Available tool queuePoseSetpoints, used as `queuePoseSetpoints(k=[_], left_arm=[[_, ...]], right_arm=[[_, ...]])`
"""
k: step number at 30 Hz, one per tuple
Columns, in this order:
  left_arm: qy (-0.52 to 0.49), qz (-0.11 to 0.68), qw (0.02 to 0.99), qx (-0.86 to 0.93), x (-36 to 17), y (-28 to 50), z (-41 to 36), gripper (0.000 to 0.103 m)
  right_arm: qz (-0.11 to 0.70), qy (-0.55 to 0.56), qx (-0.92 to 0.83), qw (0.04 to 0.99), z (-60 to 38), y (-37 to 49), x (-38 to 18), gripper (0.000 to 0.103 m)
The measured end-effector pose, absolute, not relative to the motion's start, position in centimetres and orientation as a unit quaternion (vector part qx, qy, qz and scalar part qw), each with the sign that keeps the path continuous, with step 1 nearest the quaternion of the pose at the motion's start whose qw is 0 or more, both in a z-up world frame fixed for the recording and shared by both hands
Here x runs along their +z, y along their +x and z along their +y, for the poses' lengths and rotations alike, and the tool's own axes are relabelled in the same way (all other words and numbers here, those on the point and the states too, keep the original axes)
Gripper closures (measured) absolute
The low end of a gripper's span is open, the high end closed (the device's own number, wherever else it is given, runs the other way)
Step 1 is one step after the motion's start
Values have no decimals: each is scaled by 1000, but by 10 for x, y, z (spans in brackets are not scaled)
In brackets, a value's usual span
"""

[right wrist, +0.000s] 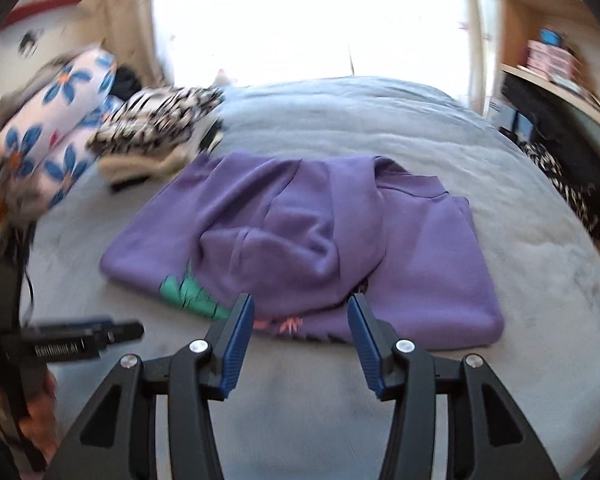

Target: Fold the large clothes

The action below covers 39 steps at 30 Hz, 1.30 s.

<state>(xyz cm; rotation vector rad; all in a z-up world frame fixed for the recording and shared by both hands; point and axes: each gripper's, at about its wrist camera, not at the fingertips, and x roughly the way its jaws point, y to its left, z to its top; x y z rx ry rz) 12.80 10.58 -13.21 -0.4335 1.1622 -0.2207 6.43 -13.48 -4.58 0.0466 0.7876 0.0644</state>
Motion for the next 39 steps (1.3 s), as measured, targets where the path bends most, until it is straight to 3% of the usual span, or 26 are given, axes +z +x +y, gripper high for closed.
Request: queuePoseSetpoints(k=[21, 27, 29, 31, 33, 35, 39], left_arm=[[-311, 475, 817, -103, -172, 184, 134, 33], [-329, 459, 820, -99, -174, 204, 136, 33], [-336, 448, 823, -94, -173, 213, 138, 33], [-340, 439, 827, -85, -172, 221, 141, 41], [-338, 425, 837, -70, -167, 216, 145, 75], [-337, 411, 844, -70, -162, 217, 146, 84], [-269, 370, 887, -59, -133, 205, 123, 88]], right_arm=[[372, 84, 4, 924, -129, 138, -75, 55], [392, 56, 6, 918, -112, 162, -86, 80], [398, 43, 6, 916, -105, 169, -92, 83], [410, 40, 6, 911, -102, 174, -101, 83], [428, 41, 3, 903, -101, 177, -113, 83], [437, 44, 4, 898, -103, 180, -121, 83], [433, 53, 11, 900, -107, 177, -128, 83]])
